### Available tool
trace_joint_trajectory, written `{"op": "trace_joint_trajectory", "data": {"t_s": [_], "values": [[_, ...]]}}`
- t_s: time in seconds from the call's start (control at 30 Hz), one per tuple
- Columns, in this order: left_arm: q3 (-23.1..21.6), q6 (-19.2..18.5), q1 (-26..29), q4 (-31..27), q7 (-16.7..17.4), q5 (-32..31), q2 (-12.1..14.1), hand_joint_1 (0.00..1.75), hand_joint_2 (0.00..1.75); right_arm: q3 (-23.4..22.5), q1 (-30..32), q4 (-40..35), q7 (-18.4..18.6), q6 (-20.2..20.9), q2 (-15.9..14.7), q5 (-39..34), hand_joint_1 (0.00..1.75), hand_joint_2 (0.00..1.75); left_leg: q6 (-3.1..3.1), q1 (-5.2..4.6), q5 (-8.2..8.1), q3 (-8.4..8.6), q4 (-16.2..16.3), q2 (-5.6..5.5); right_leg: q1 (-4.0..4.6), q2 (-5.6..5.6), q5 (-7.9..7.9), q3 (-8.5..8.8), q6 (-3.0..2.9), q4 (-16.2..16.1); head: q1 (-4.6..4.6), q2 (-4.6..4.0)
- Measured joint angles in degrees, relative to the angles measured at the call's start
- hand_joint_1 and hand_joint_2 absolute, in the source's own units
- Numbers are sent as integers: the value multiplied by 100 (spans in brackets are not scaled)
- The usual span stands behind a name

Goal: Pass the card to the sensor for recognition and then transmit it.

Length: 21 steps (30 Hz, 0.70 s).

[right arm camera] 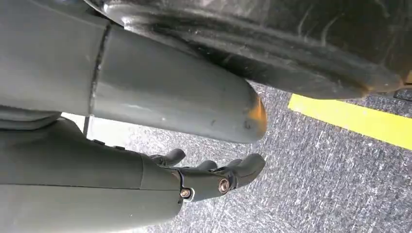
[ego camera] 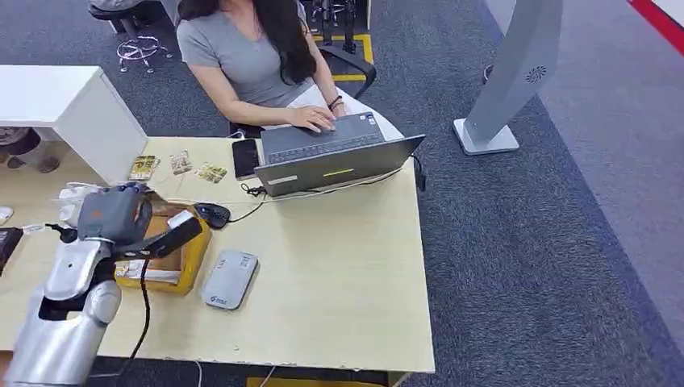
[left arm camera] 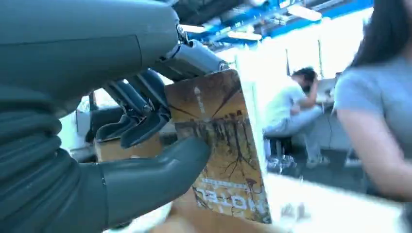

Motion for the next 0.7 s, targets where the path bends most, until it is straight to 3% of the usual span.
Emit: {"op": "trace_joint_trajectory", "data": {"t_s": [0.27, 0.5, 0.57, 0.7], "values": [[-214, -57, -518, 24, 77, 105, 11, 175, 175, 2, -5, 0, -2, 2, 0, 6, 0, 0, -1, 1, 0, -2, 2, 6, 0, 7, 4, -12, -3, -1, 0, 0], [-496, -291, -1613, 125, 396, 382, -129, 175, 175, 28, -26, 0, -13, 37, -7, 122, 0, 0, -4, 2, 7, -9, 7, 2, 0, 4, 13, -15, -1, -1, -2, 0], [-551, -282, -2120, 337, 547, 325, -234, 175, 175, 63, -53, 0, -13, 79, -18, 197, 0, 0, -1, 1, 12, -10, 8, -1, 0, 1, 20, -18, 2, -1, 0, 0], [-664, -157, -3291, 1481, 846, 4, -615, 175, 175, 210, -109, 0, -15, 223, -44, 352, 0, 0, 3, 0, 18, -14, 9, 3, 0, 5, 29, -16, 3, -1, -4, 0]]}}
